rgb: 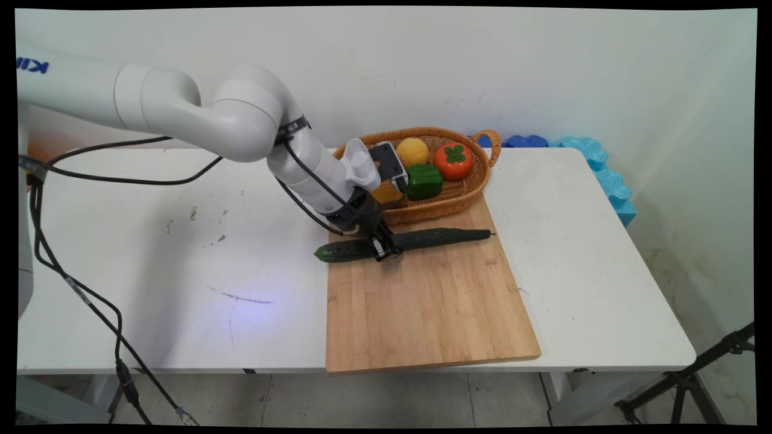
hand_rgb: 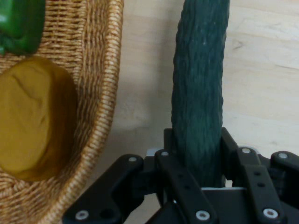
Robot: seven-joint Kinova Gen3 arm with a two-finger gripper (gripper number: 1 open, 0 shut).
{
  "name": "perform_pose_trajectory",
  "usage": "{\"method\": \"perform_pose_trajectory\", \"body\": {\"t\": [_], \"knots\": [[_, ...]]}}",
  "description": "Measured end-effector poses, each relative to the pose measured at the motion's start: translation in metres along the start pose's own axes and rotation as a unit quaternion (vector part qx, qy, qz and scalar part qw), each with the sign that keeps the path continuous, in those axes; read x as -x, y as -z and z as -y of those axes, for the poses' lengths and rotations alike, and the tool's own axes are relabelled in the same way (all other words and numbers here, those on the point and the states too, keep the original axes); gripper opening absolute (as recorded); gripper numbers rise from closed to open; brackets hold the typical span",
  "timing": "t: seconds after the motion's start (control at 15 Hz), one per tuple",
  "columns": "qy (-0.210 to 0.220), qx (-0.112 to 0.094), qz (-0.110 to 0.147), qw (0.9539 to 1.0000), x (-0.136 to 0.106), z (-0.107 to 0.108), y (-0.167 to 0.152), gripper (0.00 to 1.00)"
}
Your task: Place the picked object on the cutting board
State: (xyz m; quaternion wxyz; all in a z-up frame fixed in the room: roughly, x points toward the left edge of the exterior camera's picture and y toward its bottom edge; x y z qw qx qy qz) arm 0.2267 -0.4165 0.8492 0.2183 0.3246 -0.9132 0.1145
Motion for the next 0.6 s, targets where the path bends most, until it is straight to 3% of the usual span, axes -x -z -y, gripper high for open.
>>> {"method": "perform_pose_trajectory", "body": {"t": [0.2, 0.27, 0.6], "knots": [[0.002, 0.002, 0.000, 1.0000, 0.0007, -0.0021, -0.0064, 0.00], [0.003, 0.003, 0.000, 1.0000, 0.0008, -0.0024, -0.0073, 1.00], [0.007, 0.006, -0.009, 0.9999, -0.0021, -0.0063, -0.0088, 1.00]]}}
